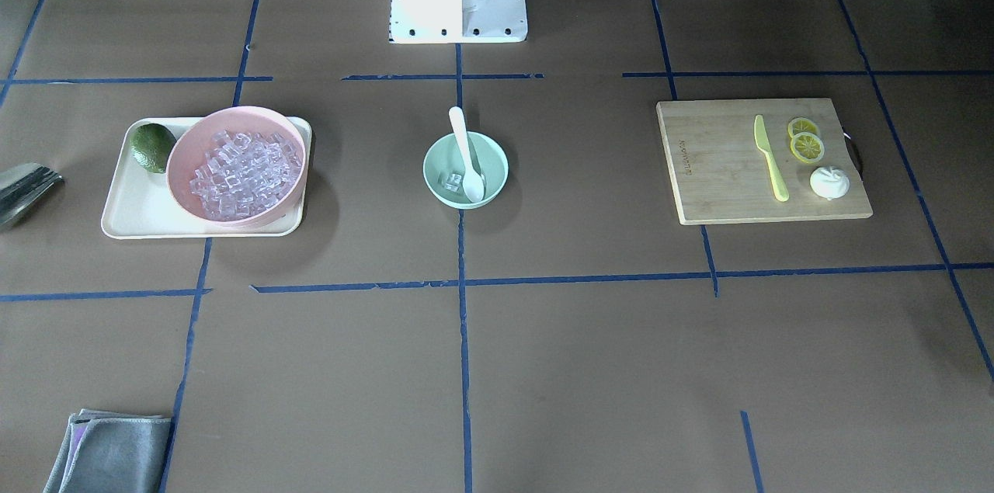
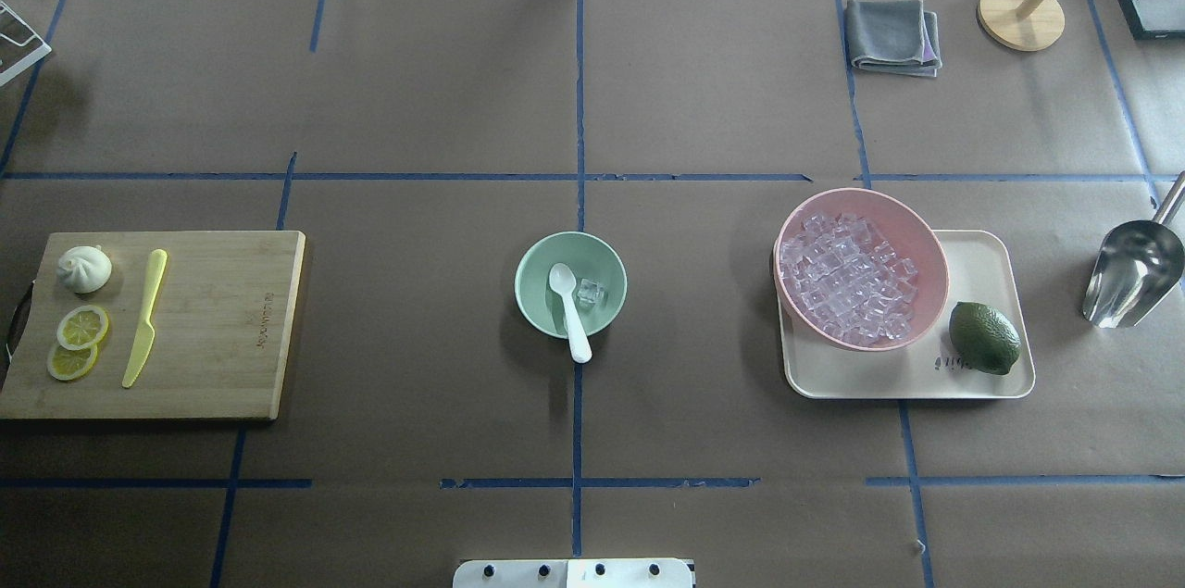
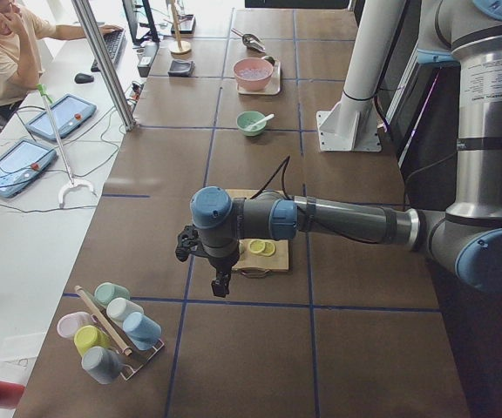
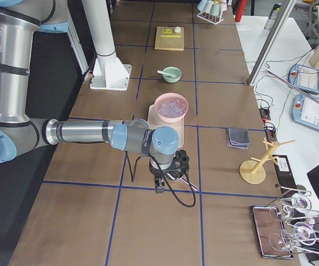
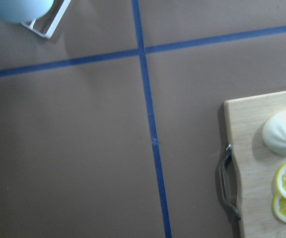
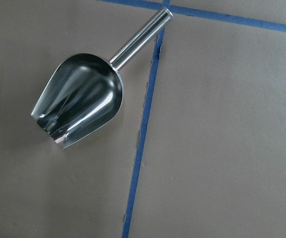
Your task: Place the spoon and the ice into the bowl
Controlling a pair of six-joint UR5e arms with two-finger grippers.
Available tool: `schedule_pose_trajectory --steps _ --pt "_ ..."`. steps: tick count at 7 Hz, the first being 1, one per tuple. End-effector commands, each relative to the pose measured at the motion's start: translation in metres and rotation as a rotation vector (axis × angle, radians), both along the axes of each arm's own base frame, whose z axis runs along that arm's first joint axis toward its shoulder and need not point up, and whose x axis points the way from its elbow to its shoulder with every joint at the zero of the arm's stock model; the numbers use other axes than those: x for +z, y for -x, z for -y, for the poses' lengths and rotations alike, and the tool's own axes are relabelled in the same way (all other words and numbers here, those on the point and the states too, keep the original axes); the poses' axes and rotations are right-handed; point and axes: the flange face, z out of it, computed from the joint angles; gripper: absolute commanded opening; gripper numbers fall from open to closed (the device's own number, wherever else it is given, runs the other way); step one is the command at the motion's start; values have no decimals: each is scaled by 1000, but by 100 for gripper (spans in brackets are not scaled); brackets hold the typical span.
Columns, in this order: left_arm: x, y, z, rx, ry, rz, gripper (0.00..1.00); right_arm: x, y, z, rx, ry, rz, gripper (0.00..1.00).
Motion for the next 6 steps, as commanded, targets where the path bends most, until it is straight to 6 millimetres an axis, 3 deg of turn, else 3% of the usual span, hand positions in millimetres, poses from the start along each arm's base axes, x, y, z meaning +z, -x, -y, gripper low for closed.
schedule_pose_trajectory --steps 1,6 --pt "-3 0 -12 1 0 1 100 -1 0 1 21 17 -1 100" --pt "-4 0 -17 0 0 1 100 1 0 2 58 38 -13 100"
